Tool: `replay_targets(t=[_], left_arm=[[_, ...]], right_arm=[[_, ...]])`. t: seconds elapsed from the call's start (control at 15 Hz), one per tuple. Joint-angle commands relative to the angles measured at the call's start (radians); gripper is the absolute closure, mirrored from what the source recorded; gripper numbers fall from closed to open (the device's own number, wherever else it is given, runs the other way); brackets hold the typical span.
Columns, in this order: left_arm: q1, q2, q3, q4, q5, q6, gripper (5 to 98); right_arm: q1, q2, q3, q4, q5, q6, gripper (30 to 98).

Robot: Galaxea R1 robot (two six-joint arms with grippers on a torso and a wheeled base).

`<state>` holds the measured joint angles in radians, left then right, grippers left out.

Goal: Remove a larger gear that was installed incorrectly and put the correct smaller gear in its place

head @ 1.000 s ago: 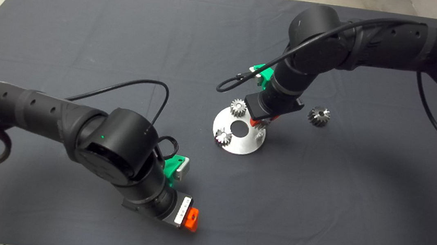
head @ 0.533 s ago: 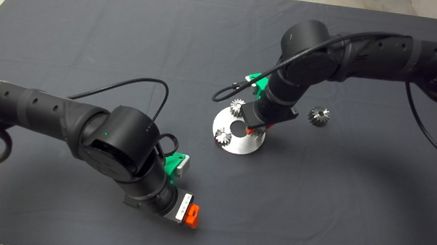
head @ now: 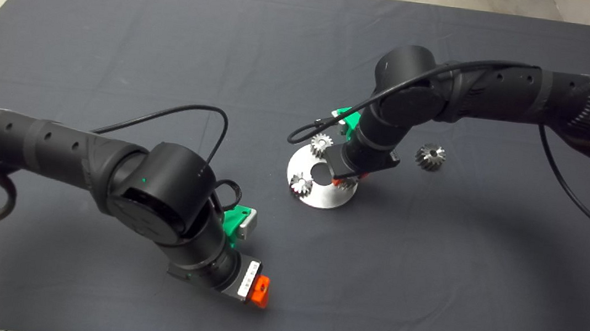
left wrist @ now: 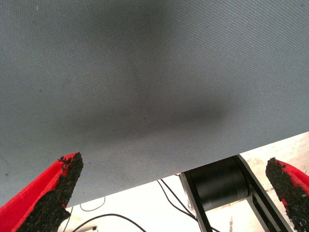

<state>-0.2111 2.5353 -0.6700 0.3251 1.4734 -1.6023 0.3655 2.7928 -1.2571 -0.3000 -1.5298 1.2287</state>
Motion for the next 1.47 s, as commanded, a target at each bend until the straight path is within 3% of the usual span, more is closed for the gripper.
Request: replay_targets(t=[0.0, 0.93, 1.4], left_arm=[[-0.018, 0.001, -0.002, 0.005, -0.002, 0.004, 5.9], [-0.018, 0.004, -0.028, 0.005, -0.004, 0.015, 5.9], [-0.018, 0.001, -0.028, 0.005, -0.004, 0.016, 5.9]], right_arm=[[0.020, -0.005, -0.016, -0.050, -0.085, -0.008, 92.9], [0.021, -0.055, 0.042, -0.044, -0.089, 0.003, 92.9], [0.021, -0.040, 0.044, -0.044, -0.087, 0.011, 93.1]])
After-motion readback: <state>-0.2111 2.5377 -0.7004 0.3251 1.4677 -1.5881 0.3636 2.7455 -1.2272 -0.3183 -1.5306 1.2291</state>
